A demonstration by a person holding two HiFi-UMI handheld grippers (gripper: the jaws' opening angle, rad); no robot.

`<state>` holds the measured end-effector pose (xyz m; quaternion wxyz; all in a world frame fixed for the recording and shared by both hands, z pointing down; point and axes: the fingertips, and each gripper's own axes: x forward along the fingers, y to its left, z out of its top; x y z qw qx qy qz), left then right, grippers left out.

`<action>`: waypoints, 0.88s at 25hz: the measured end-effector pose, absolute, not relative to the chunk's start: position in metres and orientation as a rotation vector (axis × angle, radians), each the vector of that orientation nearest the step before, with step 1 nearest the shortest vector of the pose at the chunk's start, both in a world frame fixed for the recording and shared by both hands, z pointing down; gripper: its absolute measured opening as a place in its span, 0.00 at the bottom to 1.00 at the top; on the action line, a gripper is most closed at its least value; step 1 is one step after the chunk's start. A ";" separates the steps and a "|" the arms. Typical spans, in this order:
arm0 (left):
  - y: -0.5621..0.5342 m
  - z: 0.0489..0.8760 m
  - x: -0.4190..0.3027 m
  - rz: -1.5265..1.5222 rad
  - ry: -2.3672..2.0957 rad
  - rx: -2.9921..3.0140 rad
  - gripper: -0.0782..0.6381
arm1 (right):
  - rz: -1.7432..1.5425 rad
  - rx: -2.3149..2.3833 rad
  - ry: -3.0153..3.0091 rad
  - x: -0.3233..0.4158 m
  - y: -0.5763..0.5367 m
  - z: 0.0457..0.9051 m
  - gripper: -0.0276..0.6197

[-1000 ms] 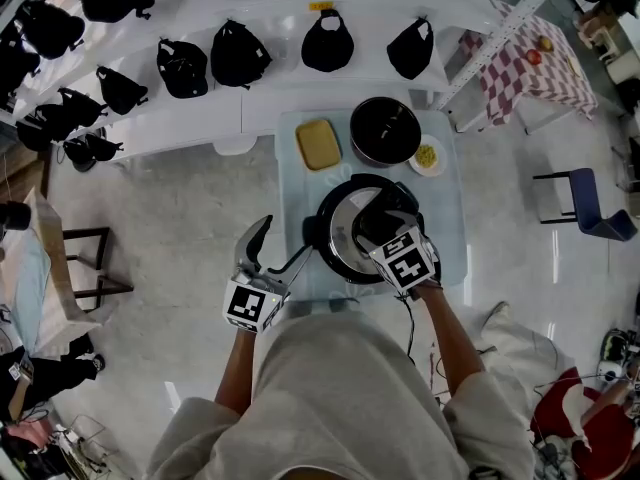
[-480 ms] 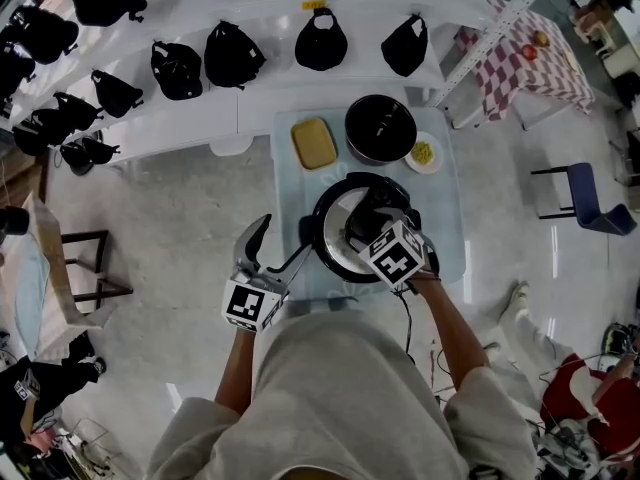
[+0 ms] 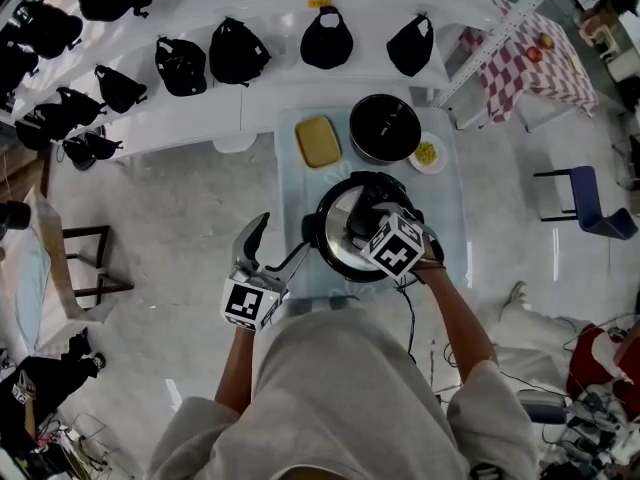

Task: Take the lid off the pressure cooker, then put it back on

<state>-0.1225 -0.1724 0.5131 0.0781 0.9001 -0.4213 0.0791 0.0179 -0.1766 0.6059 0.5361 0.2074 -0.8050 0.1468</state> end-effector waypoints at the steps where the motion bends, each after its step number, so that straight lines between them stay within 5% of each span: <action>1: -0.173 0.510 -0.122 0.228 -1.265 2.701 0.60 | 0.362 0.492 -1.921 0.019 -0.177 0.608 0.47; 22: -0.175 0.509 -0.116 0.242 -1.255 2.712 0.60 | 0.287 0.230 -1.880 0.019 -0.171 0.613 0.47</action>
